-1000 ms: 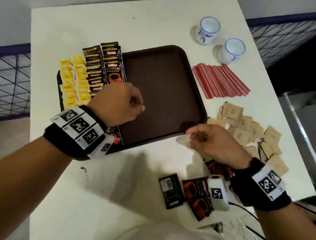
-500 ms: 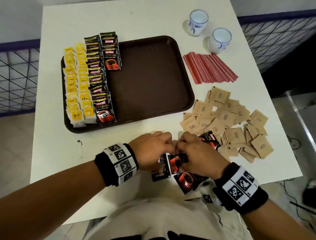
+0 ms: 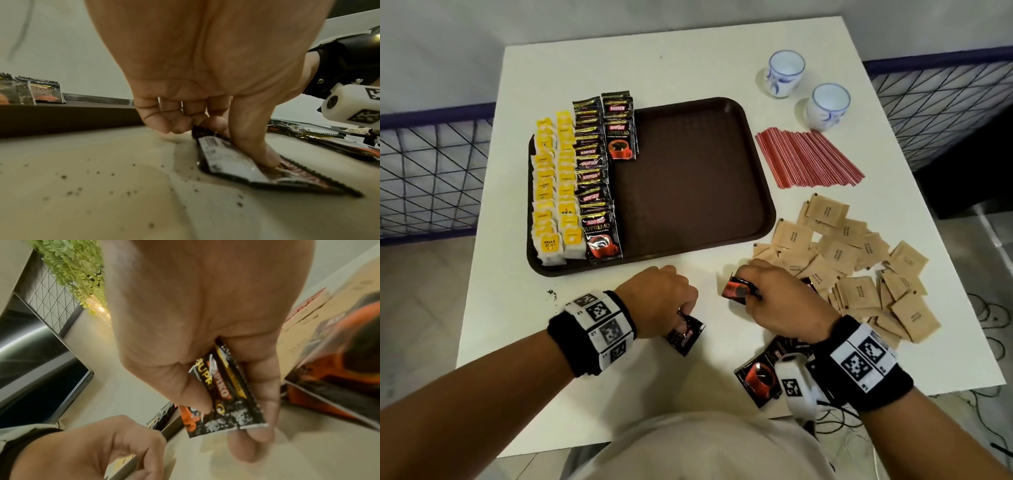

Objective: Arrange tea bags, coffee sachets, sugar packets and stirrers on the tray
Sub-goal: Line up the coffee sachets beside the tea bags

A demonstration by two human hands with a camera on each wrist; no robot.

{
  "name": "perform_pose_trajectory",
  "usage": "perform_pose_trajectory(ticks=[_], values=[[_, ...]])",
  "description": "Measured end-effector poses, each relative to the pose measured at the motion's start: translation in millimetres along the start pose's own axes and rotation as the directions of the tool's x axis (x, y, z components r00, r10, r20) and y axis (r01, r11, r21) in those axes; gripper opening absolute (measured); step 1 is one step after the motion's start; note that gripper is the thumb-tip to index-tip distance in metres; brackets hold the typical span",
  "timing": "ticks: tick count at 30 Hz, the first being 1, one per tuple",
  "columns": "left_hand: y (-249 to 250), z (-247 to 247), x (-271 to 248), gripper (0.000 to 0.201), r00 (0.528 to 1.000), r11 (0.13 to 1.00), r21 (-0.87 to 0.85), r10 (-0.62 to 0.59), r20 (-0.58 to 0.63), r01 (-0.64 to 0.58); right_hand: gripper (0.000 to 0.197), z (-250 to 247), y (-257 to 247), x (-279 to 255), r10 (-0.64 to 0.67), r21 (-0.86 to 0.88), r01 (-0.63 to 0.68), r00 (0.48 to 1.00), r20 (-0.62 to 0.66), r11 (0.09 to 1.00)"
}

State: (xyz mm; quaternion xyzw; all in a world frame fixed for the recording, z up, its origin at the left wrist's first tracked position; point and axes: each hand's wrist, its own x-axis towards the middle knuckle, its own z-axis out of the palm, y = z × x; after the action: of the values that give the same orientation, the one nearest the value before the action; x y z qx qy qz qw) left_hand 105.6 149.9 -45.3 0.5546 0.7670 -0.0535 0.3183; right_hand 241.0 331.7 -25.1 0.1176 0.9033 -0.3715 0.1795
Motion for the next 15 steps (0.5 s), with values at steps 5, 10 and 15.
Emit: perform_pose_trajectory(ticks=[5, 10, 15], values=[[-13.0, -1.2, -2.6, 0.02, 0.999, 0.997, -0.074, -0.013, -0.042, 0.009, 0.025, -9.1, -0.2, 7.3, 0.065, 0.122, -0.056, 0.995, -0.069, 0.991], [-19.9, -16.3, -11.6, 0.018, 0.995, 0.948, -0.318, 0.002, -0.104, -0.035, 0.031, -12.0, 3.0, 12.7, 0.106, 0.331, -0.042, 0.978, -0.179, 0.943], [-23.5, -31.5, -11.6, 0.023, 0.951, 0.846, -0.531, -0.127, -0.282, -0.044, 0.019, -12.9, -0.2, 25.6, 0.153, 0.407, -0.05, 0.962, -0.225, 0.912]])
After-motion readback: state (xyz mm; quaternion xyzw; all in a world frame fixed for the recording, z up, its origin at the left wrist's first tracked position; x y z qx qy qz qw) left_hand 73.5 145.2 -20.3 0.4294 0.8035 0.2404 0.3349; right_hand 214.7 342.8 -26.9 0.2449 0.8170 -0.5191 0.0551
